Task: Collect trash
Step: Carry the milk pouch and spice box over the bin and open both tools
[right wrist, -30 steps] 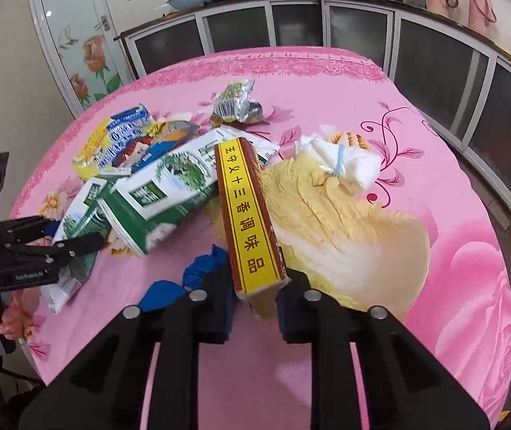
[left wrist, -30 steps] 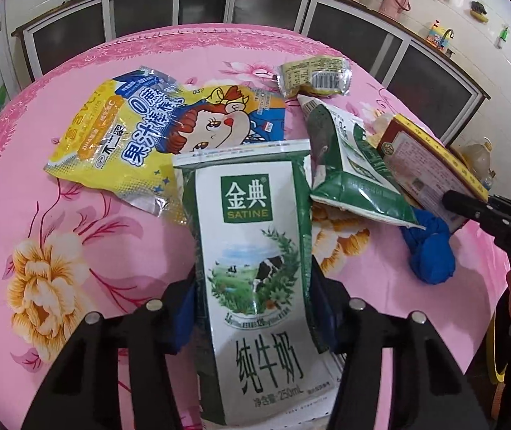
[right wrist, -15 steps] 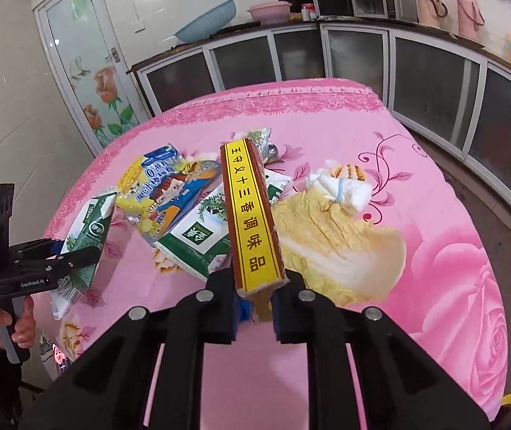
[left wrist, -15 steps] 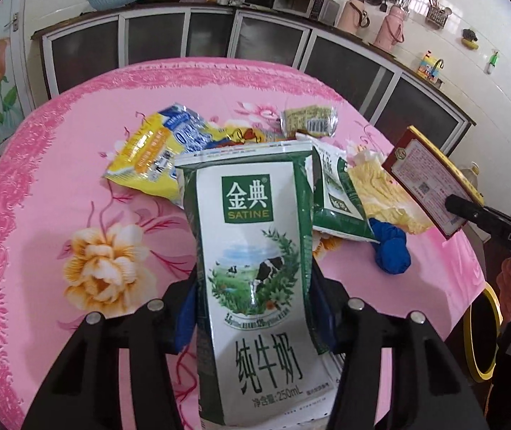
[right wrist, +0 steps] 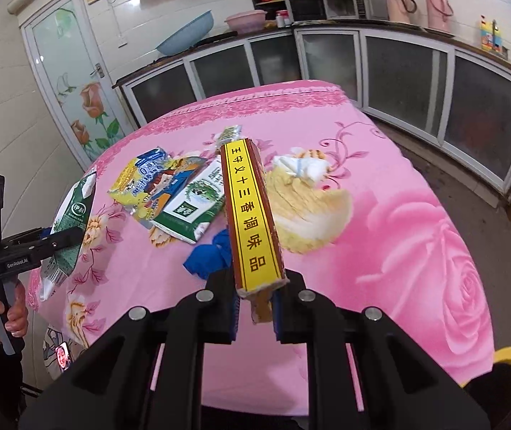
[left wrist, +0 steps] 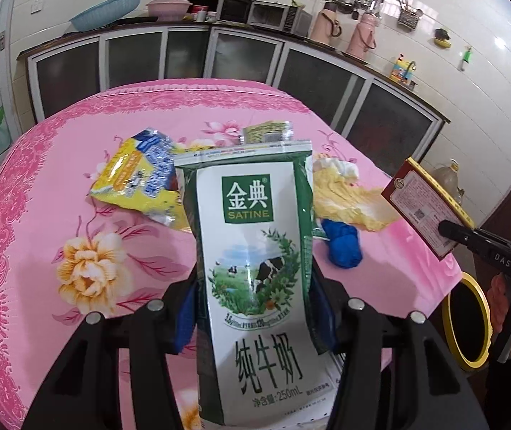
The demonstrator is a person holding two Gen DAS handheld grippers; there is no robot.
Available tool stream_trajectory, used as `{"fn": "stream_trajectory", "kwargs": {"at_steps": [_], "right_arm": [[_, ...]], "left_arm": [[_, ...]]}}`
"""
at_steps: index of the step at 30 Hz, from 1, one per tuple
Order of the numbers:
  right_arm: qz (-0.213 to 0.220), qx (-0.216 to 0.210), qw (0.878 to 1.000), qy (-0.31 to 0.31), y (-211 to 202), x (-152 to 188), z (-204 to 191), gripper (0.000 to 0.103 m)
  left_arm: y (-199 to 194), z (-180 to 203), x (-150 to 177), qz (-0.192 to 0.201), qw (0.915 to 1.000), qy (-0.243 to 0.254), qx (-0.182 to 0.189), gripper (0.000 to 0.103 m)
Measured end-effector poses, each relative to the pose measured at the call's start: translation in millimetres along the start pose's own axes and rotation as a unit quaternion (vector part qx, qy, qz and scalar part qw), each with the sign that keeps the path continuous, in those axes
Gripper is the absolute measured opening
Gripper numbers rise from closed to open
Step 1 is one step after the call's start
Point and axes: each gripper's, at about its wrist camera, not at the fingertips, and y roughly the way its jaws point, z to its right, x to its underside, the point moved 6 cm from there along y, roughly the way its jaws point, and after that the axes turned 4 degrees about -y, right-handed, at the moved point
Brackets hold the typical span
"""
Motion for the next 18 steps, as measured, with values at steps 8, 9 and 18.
{"fn": "stream_trajectory", "kwargs": {"at_steps": [8, 9, 18], "right_arm": [[0.011, 0.027, 0.999, 0.023, -30.4, 23.2, 26.7, 0.013], [0.012, 0.030, 0.999, 0.026, -34.8, 26.8, 31.0, 0.013], [0.027, 0.077, 0.994, 0.067, -80.4, 62.6, 78.8, 0.013]], "left_arm": [[7.9, 57.7, 4.6, -0.002, 0.9987, 0.038, 0.033, 0.051], [9.7, 67.5, 5.3, -0.003, 0.9983, 0.045, 0.037, 0.051], [22.5, 163.1, 14.8, -0.015, 0.9885, 0.120, 0.092, 0.051]]}}
